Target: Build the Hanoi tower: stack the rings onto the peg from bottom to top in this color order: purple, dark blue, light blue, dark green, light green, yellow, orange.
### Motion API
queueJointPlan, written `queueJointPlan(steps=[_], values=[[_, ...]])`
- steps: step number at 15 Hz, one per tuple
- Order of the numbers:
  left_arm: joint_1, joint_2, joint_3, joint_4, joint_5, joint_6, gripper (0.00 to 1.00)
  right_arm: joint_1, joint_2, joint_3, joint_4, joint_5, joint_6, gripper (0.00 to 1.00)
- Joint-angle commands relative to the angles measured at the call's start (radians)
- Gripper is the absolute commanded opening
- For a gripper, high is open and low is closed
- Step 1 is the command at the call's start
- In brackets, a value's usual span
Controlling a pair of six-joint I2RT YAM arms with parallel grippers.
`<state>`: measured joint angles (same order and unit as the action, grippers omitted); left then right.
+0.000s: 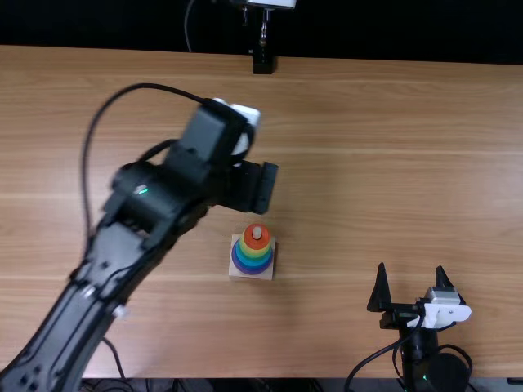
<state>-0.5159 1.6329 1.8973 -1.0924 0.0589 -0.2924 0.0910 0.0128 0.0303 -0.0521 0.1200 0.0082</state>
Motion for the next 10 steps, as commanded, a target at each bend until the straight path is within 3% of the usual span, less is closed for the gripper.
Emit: queueJointPlan(steps=[1,3,4,7,10], values=[[0.102,-0.142,-0.035,0.003,-0.031,-0.008,1.00,-0.002,-0.013,-0.015,0.005,0.005,0.001,1.00],[0.208,-0.309,-0.214,0.093,-0.123,-0.004,1.00,-0.002,-0.013,-0.015,0.005,0.005,0.001,1.00],[0.241,-0.418,-0.362,0.211,-0.145,-0.004,1.00,-0.002,-0.013,-0.015,0.003,0.005,0.001,1.00],[0.353,-0.734,-0.819,0.584,-0.134,-0.009,1.00,-0.002,-0.013,-0.013,0.005,0.005,0.001,1.00],[0.378,-1.025,-1.235,0.825,-0.136,-0.006,1.00,-0.002,-0.013,-0.015,0.005,0.005,0.001,1.00]])
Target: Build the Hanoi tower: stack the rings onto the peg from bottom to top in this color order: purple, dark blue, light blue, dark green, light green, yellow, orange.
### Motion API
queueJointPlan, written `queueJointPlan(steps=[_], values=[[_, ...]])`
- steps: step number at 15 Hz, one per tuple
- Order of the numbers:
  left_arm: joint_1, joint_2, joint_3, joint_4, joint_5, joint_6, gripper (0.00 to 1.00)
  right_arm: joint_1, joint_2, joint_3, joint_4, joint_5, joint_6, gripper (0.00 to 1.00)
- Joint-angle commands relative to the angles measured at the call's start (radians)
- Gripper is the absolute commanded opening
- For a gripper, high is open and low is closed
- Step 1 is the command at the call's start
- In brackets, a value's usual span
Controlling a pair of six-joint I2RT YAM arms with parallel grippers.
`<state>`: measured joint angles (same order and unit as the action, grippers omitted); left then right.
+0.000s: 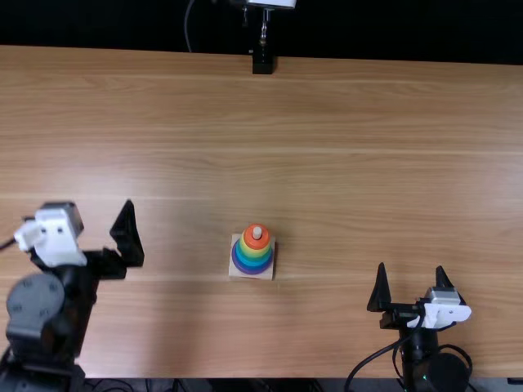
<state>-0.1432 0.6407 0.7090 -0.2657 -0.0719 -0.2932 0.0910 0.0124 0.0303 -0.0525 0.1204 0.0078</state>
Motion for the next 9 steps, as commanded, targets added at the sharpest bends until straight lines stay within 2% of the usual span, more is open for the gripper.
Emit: queueJointPlan(steps=[1,3,4,5,6,7,8,9], values=[[0.004,-0.134,-0.175,0.045,-0.005,0.000,1.00,-0.002,-0.012,-0.015,0.005,0.005,0.001,1.00],[0.001,-0.311,-0.390,0.179,-0.002,0.015,1.00,-0.002,-0.012,-0.015,0.005,0.005,0.001,1.00],[0.001,-0.368,-0.477,0.225,0.000,0.045,1.00,-0.002,-0.012,-0.015,0.005,0.005,0.001,1.00],[0.004,-0.423,-0.534,0.231,0.013,0.104,1.00,-0.002,-0.012,-0.015,0.005,0.005,0.001,1.00],[0.010,-0.480,-0.569,0.231,0.044,0.188,1.00,-0.002,-0.012,-0.015,0.005,0.005,0.001,1.00],[0.030,-0.530,-0.614,0.227,0.090,0.256,1.00,-0.002,-0.012,-0.015,0.005,0.005,0.001,1.00],[0.054,-0.578,-0.652,0.227,0.101,0.278,1.00,-0.002,-0.012,-0.015,0.005,0.005,0.001,1.00],[0.071,-0.621,-0.680,0.225,0.098,0.278,1.00,-0.002,-0.012,-0.015,0.005,0.005,0.001,1.00]])
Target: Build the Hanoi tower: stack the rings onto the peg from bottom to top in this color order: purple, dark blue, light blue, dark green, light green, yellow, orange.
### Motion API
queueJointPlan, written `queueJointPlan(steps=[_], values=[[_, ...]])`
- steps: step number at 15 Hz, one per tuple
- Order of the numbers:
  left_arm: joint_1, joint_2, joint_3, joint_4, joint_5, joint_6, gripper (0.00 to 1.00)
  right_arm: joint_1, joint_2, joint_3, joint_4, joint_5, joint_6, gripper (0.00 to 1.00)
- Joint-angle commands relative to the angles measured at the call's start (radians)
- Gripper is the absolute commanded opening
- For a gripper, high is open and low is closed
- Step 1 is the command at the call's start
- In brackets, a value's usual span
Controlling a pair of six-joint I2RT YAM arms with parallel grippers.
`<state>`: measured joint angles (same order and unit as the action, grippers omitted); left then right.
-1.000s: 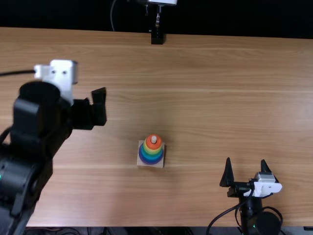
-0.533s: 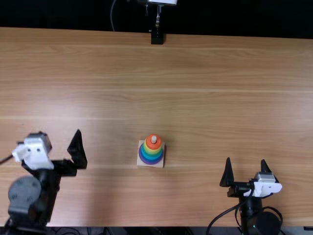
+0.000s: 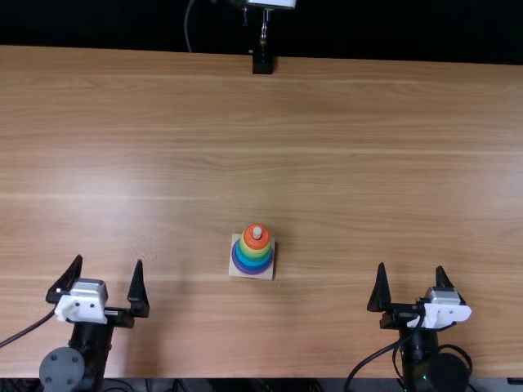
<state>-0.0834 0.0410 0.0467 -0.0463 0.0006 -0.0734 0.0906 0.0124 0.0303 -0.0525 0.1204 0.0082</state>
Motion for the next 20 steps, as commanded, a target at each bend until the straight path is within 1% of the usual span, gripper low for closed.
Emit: queueJointPlan(steps=[1,2,3,5,20], values=[[0.027,-0.041,-0.044,0.006,0.023,0.059,1.00,-0.002,-0.012,-0.015,0.005,0.005,0.001,1.00],[0.040,-0.041,-0.047,0.006,0.029,0.064,1.00,-0.002,-0.012,-0.015,0.005,0.005,0.001,1.00],[0.040,-0.041,-0.047,0.000,0.029,0.073,1.00,-0.002,-0.012,-0.015,0.005,0.005,0.001,1.00],[0.036,-0.041,-0.047,-0.044,0.027,0.073,1.00,-0.002,-0.012,-0.015,0.005,0.005,0.001,1.00],[0.036,-0.041,-0.047,-0.046,0.029,0.073,1.00,-0.002,-0.012,-0.015,0.005,0.005,0.001,1.00]])
